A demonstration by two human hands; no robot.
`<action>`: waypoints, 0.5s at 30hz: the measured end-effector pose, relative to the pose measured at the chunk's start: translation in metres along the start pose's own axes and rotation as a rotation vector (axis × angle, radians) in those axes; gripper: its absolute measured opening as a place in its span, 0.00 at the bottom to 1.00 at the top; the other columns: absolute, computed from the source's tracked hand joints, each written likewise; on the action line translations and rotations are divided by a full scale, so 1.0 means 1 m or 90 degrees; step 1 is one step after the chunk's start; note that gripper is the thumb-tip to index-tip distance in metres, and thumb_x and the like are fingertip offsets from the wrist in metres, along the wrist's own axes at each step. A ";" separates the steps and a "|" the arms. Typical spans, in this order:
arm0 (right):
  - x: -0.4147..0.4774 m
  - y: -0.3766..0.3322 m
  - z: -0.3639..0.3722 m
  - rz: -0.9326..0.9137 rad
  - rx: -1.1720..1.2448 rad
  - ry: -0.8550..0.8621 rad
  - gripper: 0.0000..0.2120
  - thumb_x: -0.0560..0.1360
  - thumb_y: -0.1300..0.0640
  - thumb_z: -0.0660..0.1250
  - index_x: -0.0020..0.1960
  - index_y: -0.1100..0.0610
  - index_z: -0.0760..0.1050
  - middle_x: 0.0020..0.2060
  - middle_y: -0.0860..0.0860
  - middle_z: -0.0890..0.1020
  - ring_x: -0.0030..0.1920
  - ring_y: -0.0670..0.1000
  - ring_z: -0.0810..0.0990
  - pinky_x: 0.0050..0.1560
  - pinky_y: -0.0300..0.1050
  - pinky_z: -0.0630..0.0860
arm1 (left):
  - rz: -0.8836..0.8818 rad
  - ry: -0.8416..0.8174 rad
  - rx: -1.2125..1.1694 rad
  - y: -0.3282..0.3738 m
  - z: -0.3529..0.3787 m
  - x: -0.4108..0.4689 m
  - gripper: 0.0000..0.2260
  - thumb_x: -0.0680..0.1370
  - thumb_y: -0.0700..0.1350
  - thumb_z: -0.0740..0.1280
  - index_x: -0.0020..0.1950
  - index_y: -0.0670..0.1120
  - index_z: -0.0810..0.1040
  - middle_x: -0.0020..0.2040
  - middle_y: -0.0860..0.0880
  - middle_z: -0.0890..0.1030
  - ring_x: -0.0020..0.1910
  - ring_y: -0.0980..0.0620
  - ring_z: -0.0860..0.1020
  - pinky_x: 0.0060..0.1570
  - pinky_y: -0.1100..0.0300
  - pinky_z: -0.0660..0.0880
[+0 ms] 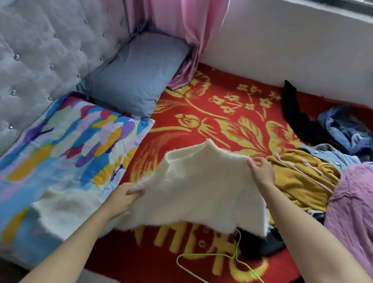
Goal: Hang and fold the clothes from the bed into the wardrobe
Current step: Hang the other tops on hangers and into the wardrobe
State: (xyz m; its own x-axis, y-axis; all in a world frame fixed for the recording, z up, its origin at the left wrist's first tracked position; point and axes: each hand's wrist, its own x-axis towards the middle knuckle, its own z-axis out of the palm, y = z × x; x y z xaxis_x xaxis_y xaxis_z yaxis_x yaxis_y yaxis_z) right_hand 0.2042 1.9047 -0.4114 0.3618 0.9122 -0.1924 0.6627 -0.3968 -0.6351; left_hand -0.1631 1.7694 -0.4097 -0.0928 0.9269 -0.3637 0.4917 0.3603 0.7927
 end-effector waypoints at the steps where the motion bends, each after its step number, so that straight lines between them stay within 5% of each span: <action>1: 0.006 0.007 0.005 0.018 -0.033 -0.013 0.21 0.76 0.45 0.63 0.64 0.56 0.72 0.59 0.57 0.77 0.62 0.61 0.70 0.61 0.53 0.68 | 0.011 -0.016 0.019 0.000 0.009 0.004 0.08 0.77 0.40 0.68 0.38 0.41 0.79 0.38 0.51 0.77 0.39 0.55 0.74 0.39 0.69 0.67; 5: -0.008 0.074 0.043 0.081 -0.103 -0.106 0.22 0.77 0.50 0.61 0.68 0.57 0.69 0.64 0.58 0.74 0.66 0.61 0.67 0.63 0.53 0.66 | -0.057 -0.077 0.124 -0.032 0.064 0.014 0.17 0.76 0.46 0.68 0.28 0.47 0.69 0.27 0.54 0.71 0.31 0.53 0.70 0.35 0.53 0.68; 8: -0.044 0.148 0.071 0.172 -0.129 -0.157 0.15 0.76 0.56 0.61 0.60 0.60 0.76 0.59 0.59 0.78 0.62 0.60 0.72 0.59 0.50 0.69 | -0.140 -0.112 0.150 -0.055 0.109 0.005 0.13 0.76 0.43 0.68 0.32 0.50 0.73 0.34 0.47 0.79 0.39 0.50 0.77 0.37 0.57 0.67; 11: -0.077 0.215 0.091 0.248 -0.221 -0.237 0.13 0.76 0.57 0.59 0.54 0.60 0.78 0.55 0.59 0.80 0.59 0.61 0.73 0.52 0.47 0.70 | -0.209 -0.108 0.147 -0.071 0.140 -0.009 0.03 0.77 0.41 0.65 0.45 0.48 0.76 0.47 0.43 0.83 0.48 0.44 0.79 0.44 0.56 0.73; 15: -0.104 0.266 0.116 0.266 -0.327 -0.331 0.17 0.78 0.52 0.60 0.60 0.62 0.72 0.60 0.59 0.75 0.62 0.60 0.73 0.55 0.48 0.71 | -0.287 -0.129 0.077 -0.097 0.160 -0.021 0.25 0.75 0.46 0.68 0.71 0.48 0.67 0.62 0.48 0.76 0.61 0.47 0.74 0.60 0.53 0.70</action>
State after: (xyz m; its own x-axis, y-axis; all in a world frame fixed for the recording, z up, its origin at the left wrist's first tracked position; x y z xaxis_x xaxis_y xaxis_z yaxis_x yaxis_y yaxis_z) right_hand 0.2665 1.7166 -0.6472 0.3786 0.5606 -0.7365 0.8030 -0.5946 -0.0398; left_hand -0.0696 1.6980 -0.5570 -0.1550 0.6392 -0.7533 0.5394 0.6936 0.4775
